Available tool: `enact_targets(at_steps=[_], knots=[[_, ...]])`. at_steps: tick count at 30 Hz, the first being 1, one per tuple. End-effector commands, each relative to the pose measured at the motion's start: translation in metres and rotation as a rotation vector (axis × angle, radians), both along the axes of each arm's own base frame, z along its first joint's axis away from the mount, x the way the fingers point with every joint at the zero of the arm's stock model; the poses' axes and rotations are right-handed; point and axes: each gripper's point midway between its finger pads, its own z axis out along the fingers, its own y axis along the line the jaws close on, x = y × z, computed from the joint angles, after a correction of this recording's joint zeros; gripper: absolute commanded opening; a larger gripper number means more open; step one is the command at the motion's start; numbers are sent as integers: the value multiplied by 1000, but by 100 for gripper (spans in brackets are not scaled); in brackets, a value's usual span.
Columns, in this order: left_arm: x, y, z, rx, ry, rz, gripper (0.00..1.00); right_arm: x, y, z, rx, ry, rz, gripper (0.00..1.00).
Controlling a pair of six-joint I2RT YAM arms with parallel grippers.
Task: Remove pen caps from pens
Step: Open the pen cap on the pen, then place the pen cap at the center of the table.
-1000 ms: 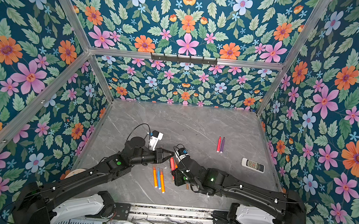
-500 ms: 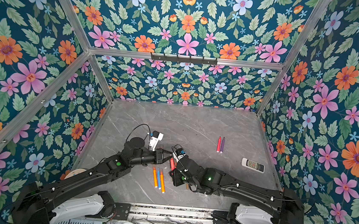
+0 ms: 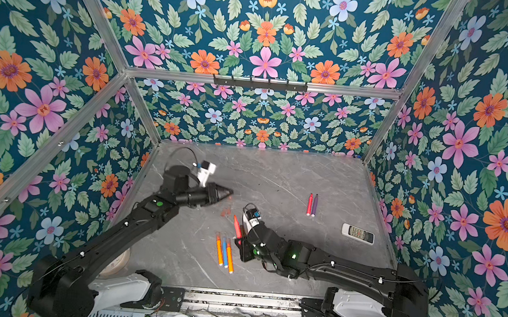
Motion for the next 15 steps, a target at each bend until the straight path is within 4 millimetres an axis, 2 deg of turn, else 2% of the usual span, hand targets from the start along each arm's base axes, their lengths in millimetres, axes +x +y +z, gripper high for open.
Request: enact_targets(at_steps=[1,5,7,9,13,15], knots=[[11,1,33,-19,-120,3,0,-7,-14,-13,-48,49,-12,0],[17,12,37,37,-135,35,0,-5,-25,-14,-59,38,-44,0],[23,25,16,158,-94,90,0,-1,-36,-13,-94,19,-81,0],[30,44,-20,309,-13,159,0,5,-51,-13,-128,9,-131,0],[29,83,-115,588,159,260,0,20,-88,-22,-138,60,-254,0],[26,96,-150,675,219,285,0,29,-109,-29,-127,107,-312,0]])
